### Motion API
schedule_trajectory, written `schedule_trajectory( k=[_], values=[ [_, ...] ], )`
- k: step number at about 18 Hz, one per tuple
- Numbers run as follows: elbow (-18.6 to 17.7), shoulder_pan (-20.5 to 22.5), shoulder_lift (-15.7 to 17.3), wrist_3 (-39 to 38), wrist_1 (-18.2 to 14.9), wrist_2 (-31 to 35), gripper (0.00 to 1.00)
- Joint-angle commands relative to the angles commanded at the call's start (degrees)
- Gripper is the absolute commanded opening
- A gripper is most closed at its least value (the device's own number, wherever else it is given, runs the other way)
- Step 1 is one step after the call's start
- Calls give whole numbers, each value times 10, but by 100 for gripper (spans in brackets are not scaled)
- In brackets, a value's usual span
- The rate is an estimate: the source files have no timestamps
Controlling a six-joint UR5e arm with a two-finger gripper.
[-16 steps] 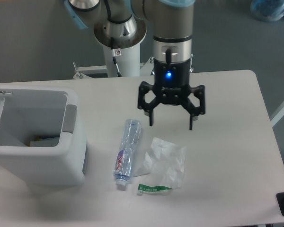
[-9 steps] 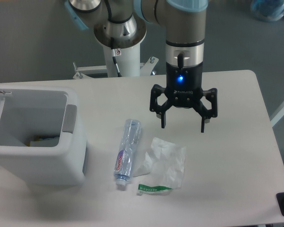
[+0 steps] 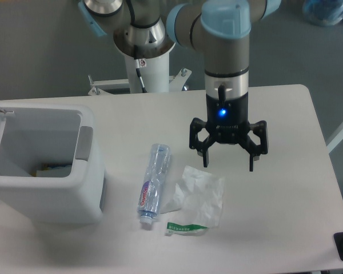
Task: Place the trash in the trash can
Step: 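Lower the open gripper toward the crumpled plastic bag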
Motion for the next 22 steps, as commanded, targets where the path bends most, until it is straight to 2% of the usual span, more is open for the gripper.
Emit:
schedule_trajectory(
  k=[3, 6, 8, 10, 15, 22],
  values=[
    [-8, 0, -15, 47, 2, 2, 100],
    [-50, 2, -12, 166, 2, 6, 100],
    [-75, 3, -11, 242, 3, 33, 100],
    [-97, 3, -11, 289, 3, 43, 100],
    [-139, 11, -11, 355, 4, 52, 100],
    [-157, 18, -15, 409, 4, 59, 100]
  ],
)
